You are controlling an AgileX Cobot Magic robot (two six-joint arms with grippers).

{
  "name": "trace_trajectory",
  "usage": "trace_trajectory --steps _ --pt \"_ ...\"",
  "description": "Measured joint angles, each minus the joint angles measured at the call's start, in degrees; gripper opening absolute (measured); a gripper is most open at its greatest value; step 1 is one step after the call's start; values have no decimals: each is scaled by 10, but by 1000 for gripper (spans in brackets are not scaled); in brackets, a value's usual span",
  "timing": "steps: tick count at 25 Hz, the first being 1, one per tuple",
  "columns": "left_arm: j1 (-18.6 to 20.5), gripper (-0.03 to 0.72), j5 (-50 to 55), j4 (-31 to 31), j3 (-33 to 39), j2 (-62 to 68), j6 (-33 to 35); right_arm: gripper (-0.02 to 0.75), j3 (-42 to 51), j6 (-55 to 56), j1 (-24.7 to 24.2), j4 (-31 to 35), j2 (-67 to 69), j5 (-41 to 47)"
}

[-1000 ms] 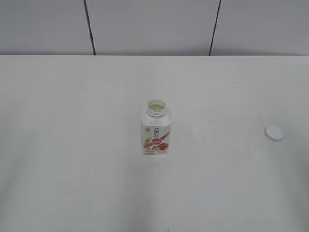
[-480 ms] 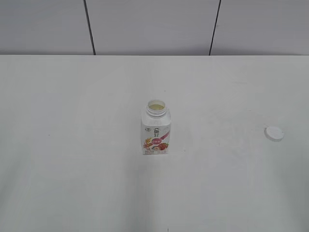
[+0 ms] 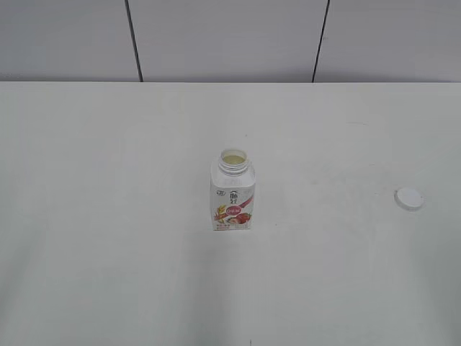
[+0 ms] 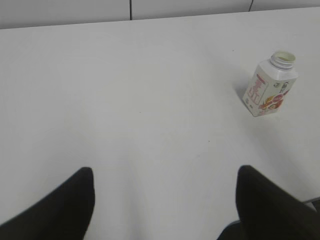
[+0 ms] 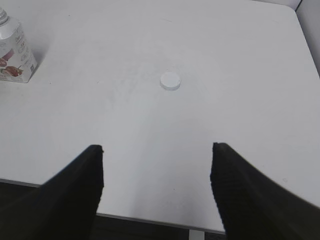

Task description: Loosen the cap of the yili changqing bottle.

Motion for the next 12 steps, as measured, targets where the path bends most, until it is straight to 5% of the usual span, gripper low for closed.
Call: trace_trajectory --steps 12 --pt "20 531 0 -18 1 -1 0 535 0 2 0 1 0 0"
